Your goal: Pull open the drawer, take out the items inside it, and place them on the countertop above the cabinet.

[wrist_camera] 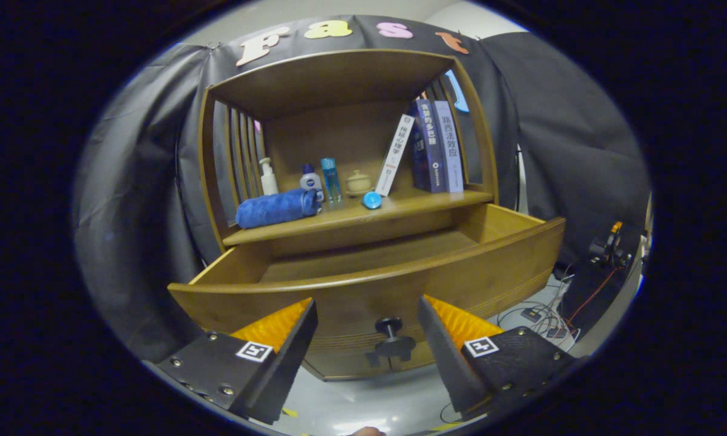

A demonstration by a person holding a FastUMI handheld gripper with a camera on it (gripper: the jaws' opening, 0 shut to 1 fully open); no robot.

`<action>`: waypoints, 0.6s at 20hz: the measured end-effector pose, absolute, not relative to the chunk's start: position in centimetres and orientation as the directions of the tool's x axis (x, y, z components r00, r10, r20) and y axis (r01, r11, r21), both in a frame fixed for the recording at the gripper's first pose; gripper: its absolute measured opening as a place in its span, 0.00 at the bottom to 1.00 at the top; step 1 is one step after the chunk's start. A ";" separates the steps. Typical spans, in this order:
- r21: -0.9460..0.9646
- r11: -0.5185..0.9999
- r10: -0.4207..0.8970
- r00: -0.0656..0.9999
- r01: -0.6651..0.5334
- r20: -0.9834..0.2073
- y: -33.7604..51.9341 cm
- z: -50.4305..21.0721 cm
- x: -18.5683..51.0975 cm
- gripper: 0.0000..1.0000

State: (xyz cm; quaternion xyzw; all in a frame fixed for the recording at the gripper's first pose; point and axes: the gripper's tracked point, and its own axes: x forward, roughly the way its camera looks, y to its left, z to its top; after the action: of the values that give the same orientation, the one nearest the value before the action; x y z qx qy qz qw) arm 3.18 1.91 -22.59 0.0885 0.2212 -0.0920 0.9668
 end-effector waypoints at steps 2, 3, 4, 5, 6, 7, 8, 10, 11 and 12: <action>0.130 0.973 -0.111 0.883 0.190 -0.457 2.5 -23.4 3.4 0.99; 0.131 0.976 -0.097 0.882 0.176 -0.461 2.8 -23.7 3.6 0.99; 0.136 0.977 -0.083 0.882 0.163 -0.463 3.2 -24.1 3.9 0.99; 0.146 0.977 -0.069 0.884 0.153 -0.463 3.6 -24.3 4.1 0.99; 0.143 0.978 -0.068 0.883 0.150 -0.465 3.7 -24.6 4.4 0.99; 0.136 0.980 -0.070 0.888 0.147 -0.454 3.5 -24.0 3.4 0.99; 0.138 0.979 -0.070 0.888 0.149 -0.455 3.7 -24.4 4.2 0.99; 0.142 0.978 -0.072 0.890 0.151 -0.449 3.4 -24.4 4.3 0.99; 0.139 0.979 -0.073 0.892 0.150 -0.446 3.4 -24.5 4.3 0.99; 0.136 0.980 -0.073 0.892 0.148 -0.446 3.2 -24.5 4.4 0.99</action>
State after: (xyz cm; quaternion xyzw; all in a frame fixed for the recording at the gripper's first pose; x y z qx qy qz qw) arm 4.39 3.23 -24.52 0.0835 0.2254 -0.0571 0.9690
